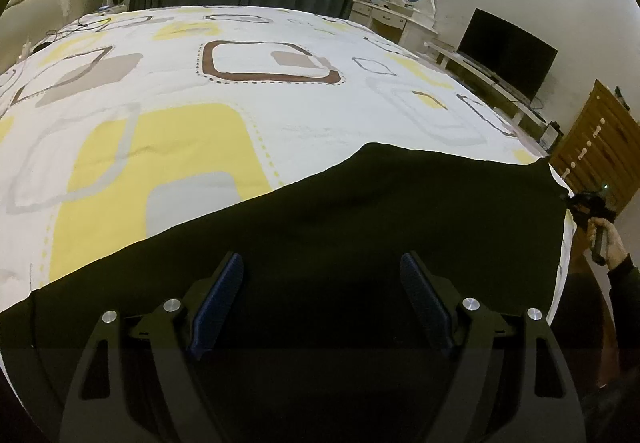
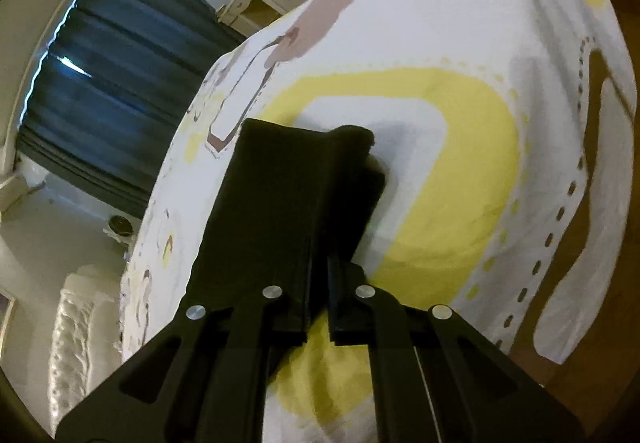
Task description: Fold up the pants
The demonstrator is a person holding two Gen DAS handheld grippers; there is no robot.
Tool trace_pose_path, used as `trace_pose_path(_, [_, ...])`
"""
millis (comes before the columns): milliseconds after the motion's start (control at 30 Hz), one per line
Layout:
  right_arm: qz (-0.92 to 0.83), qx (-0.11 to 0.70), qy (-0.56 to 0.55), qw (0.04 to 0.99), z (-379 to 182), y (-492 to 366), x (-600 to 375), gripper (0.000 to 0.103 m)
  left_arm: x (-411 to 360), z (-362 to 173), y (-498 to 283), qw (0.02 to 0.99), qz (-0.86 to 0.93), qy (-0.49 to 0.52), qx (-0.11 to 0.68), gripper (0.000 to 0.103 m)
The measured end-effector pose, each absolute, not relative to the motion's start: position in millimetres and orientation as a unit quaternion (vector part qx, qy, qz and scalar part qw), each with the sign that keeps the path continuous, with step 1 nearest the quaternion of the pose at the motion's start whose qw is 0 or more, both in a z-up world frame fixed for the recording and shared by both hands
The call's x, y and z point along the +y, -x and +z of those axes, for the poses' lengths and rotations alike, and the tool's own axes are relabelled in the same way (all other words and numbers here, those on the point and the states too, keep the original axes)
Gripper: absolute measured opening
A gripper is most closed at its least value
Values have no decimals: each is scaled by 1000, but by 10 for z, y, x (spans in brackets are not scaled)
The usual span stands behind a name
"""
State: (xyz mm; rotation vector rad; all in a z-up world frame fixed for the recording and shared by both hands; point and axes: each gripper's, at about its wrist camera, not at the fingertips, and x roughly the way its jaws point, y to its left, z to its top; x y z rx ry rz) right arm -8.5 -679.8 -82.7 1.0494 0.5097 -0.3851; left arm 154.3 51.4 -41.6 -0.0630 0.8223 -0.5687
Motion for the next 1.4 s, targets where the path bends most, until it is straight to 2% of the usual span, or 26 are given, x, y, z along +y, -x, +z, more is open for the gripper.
trace_pose_path(100, [-191,222,-494,819,-783,170,-6842,9,522,-414,-1540,877,-274,32,393,80])
trace_pose_path(133, [-206,216,-493,817,-757,232,-6864,17,527,-422,-1542,877,-274,33,394,80])
trace_pose_path(167, [-217,211,-491,817,-742,286,-6883,32,525,-422,-1541,877,-274,33,394,80])
trace_pose_path(200, [-228,202,-492,816,-718,367,-6904,36,519,-425,-1539,877,-274,34,393,80])
trace_pose_path(300, [-224,198,-499,813,-705,467,-6939,38,516,-431,-1540,877,-275,34,392,81])
trace_pose_path(367, [-214,208,-498,814,-706,427,-6924,46,510,-435,-1537,877,-275,31,392,82])
trace_pose_path(600, [-191,217,-503,815,-747,160,-6918,58,499,-437,-1520,879,-273,28,390,82])
trace_pose_path(800, [-169,206,-519,812,-793,29,-7041,58,498,-439,-1522,878,-276,29,390,82])
trace_pose_path(833, [-168,207,-520,812,-800,25,-7055,56,498,-439,-1521,878,-276,29,390,82])
trace_pose_path(967, [-159,222,-505,819,-758,-18,-7088,34,500,-438,-1523,878,-277,29,390,82])
trace_pose_path(1100, [-167,225,-488,827,-698,-11,-7076,26,501,-439,-1523,878,-277,29,390,82])
trace_pose_path(1233, [-170,213,-512,814,-814,41,-7093,28,502,-439,-1524,878,-277,30,390,82])
trace_pose_path(1367, [-175,187,-544,799,-865,239,-7028,44,506,-449,-1533,878,-277,31,390,83])
trace_pose_path(1400, [-175,187,-548,797,-880,256,-7005,44,506,-449,-1533,878,-277,31,390,83])
